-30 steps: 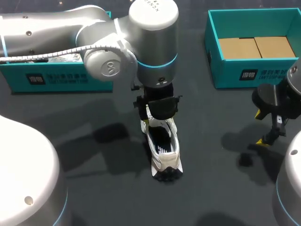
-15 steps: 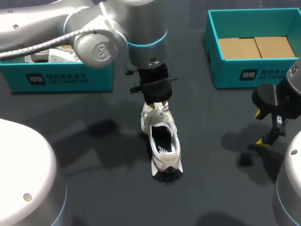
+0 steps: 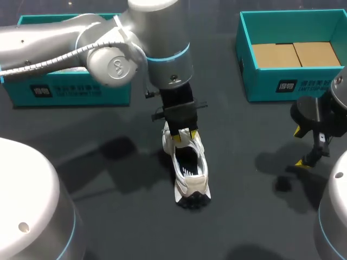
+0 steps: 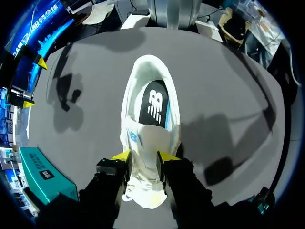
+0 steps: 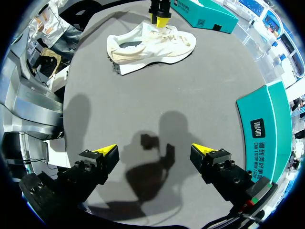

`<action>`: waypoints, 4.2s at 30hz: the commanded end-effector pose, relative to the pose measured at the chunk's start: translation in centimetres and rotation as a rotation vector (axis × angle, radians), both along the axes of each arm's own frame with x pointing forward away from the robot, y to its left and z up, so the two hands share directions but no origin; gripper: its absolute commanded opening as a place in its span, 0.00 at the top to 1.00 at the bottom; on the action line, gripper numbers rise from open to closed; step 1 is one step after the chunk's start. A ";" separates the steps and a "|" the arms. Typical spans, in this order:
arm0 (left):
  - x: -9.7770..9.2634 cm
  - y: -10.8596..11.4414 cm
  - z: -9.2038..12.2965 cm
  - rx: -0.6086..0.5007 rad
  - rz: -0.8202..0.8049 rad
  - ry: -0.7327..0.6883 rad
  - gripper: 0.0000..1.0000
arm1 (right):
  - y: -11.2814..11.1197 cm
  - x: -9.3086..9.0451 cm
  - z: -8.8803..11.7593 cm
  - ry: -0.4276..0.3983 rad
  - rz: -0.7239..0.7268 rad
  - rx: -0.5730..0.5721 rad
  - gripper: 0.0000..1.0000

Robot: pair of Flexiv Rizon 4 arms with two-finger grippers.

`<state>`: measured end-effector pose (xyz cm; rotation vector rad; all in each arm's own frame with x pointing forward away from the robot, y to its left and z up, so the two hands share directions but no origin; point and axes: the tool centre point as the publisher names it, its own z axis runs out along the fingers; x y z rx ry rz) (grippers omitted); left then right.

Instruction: Take the shoe out of the shoebox, open the shoe tongue, remove and reinsert the insole, then place the shoe into the shoebox

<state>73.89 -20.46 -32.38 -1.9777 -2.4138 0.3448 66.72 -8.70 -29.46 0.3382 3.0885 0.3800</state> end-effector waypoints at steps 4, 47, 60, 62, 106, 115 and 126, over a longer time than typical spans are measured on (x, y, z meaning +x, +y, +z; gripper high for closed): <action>-1.9 -0.2 -2.2 -0.020 0.004 0.019 0.71 | 0.0 -0.2 0.0 -0.003 0.000 -0.001 0.00; -7.8 0.8 4.3 0.007 0.191 0.018 0.01 | 0.0 -0.2 0.0 -0.003 0.000 -0.001 0.00; -8.7 1.1 4.8 0.015 0.256 0.008 0.00 | 0.0 -0.2 0.0 -0.003 0.000 -0.001 0.00; -9.3 0.8 4.3 0.034 0.367 0.039 0.00 | 0.0 -0.2 0.0 -0.003 0.000 -0.001 0.00; -12.6 -1.3 -0.1 0.269 1.313 0.119 0.00 | 0.0 -0.2 0.0 -0.003 0.000 -0.001 0.00; -13.4 -1.7 -2.3 0.228 1.404 0.090 0.13 | 0.0 -0.2 0.0 -0.003 0.000 -0.001 0.00; -13.7 -1.5 -4.2 0.188 1.435 0.095 0.29 | 0.0 -0.2 0.0 -0.003 0.000 -0.001 0.00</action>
